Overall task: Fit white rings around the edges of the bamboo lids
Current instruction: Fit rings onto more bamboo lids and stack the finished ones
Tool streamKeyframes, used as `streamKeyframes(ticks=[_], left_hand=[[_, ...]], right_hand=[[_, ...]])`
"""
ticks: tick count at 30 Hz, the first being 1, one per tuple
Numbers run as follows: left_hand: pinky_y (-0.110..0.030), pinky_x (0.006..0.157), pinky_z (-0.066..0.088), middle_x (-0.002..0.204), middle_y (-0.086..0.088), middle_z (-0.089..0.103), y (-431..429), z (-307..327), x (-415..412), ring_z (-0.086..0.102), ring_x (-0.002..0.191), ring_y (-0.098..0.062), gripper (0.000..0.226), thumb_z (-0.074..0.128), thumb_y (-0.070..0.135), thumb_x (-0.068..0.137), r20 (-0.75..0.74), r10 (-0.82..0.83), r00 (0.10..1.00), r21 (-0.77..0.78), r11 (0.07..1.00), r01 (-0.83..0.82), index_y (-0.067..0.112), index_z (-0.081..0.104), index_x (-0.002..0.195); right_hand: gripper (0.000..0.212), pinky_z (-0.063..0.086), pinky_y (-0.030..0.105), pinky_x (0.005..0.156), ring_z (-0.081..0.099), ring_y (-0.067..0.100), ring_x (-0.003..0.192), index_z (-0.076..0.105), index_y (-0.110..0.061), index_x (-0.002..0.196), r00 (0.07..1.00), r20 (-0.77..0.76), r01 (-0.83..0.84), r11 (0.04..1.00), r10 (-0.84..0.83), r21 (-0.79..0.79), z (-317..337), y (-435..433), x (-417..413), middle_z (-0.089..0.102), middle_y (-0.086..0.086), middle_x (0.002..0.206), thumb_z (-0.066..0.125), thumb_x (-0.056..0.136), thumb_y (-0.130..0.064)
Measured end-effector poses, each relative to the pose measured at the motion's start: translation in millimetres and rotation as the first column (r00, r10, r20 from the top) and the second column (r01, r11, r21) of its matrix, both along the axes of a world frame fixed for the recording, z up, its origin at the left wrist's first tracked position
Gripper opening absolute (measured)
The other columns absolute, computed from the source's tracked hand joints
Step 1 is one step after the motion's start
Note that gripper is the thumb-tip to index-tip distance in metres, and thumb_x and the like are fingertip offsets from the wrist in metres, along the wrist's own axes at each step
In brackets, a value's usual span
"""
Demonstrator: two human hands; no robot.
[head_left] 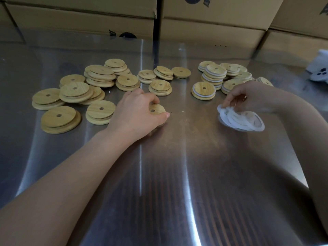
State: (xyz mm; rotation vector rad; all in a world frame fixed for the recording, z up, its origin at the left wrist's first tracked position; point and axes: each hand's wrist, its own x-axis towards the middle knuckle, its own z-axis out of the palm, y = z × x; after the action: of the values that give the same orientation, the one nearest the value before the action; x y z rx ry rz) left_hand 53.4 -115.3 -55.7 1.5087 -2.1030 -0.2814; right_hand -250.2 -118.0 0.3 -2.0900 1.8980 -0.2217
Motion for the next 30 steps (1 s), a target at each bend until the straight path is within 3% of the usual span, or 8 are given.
streamKeyframes(ticks=[5,12,16,20,24,27,30], left_hand=[[-0.037,0.087,0.042,0.098,0.004,0.047,0.8,-0.2,-0.3,0.048,0.11,-0.023,0.047,0.066,0.056,0.078,-0.013,0.001,1.0,0.002,1.0,-0.001,0.025,0.066,0.113],[-0.036,0.088,0.041,0.101,0.004,0.048,1.2,0.0,-0.4,0.047,0.111,-0.022,0.047,0.066,0.056,0.078,-0.02,0.007,1.0,0.019,1.0,-0.006,0.025,0.066,0.114],[-0.037,0.089,0.043,0.105,0.001,0.053,1.3,0.5,-1.3,0.048,0.113,-0.024,0.048,0.069,0.054,0.077,-0.038,0.027,0.999,0.035,0.999,-0.026,0.024,0.064,0.114],[-0.034,0.087,0.043,0.113,-0.001,0.059,0.1,1.6,-1.3,0.05,0.115,-0.024,0.058,0.073,0.056,0.073,-0.065,0.047,0.997,0.061,0.997,-0.043,0.022,0.06,0.118],[-0.031,0.085,0.039,0.113,0.001,0.055,4.9,4.0,-3.8,0.049,0.115,-0.022,0.06,0.078,0.054,0.068,-0.104,0.054,0.993,0.073,0.996,-0.047,0.028,0.06,0.118],[-0.015,0.077,0.035,0.112,0.007,0.044,8.3,6.3,-6.2,0.046,0.1,-0.009,0.057,0.083,0.045,0.067,-0.193,0.025,0.981,0.073,0.997,-0.011,0.035,0.059,0.118],[0.003,0.071,0.032,0.115,0.008,0.041,10.5,7.9,-7.5,0.044,0.091,0.005,0.058,0.087,0.033,0.066,-0.338,-0.017,0.941,0.124,0.99,0.062,0.04,0.056,0.114]], right_hand=[[0.036,0.053,0.04,0.083,0.062,0.015,0.081,0.071,-0.036,0.071,1.0,0.0,-0.001,0.999,0.001,-0.052,-1.4,1.1,-2.0,0.067,-0.005,0.08,0.067,0.077,0.0],[0.024,0.051,0.028,0.072,0.06,0.007,0.073,0.065,-0.036,0.076,0.999,0.035,-0.01,0.994,0.014,-0.106,-3.7,-1.5,-3.1,0.063,-0.02,0.077,0.071,0.073,-0.014],[0.021,0.043,0.021,0.066,0.056,-0.006,0.068,0.065,-0.03,0.071,0.996,0.092,0.024,0.99,-0.011,-0.139,-2.4,-1.4,-3.9,0.061,-0.025,0.073,0.069,0.072,-0.009],[0.017,0.048,0.027,0.075,0.061,0.007,0.08,0.065,-0.026,0.072,0.987,0.156,0.058,0.989,-0.037,-0.134,0.3,-0.3,-4.8,0.068,-0.009,0.086,0.068,0.074,-0.009],[0.014,0.047,0.021,0.065,0.06,0.003,0.066,0.065,-0.016,0.075,0.957,0.29,0.072,0.98,-0.015,-0.185,1.4,0.4,-4.5,0.069,-0.003,0.074,0.068,0.079,-0.003],[0.021,0.048,0.012,0.062,0.06,0.002,0.064,0.064,-0.02,0.073,0.911,0.41,0.064,0.969,0.04,-0.237,1.9,-0.8,-7.1,0.066,-0.008,0.07,0.071,0.082,-0.003],[0.025,0.049,0.015,0.068,0.062,0.007,0.07,0.067,-0.026,0.071,0.869,0.49,0.067,0.964,0.07,-0.257,0.7,-2.3,-7.8,0.067,-0.008,0.072,0.074,0.081,-0.005]])
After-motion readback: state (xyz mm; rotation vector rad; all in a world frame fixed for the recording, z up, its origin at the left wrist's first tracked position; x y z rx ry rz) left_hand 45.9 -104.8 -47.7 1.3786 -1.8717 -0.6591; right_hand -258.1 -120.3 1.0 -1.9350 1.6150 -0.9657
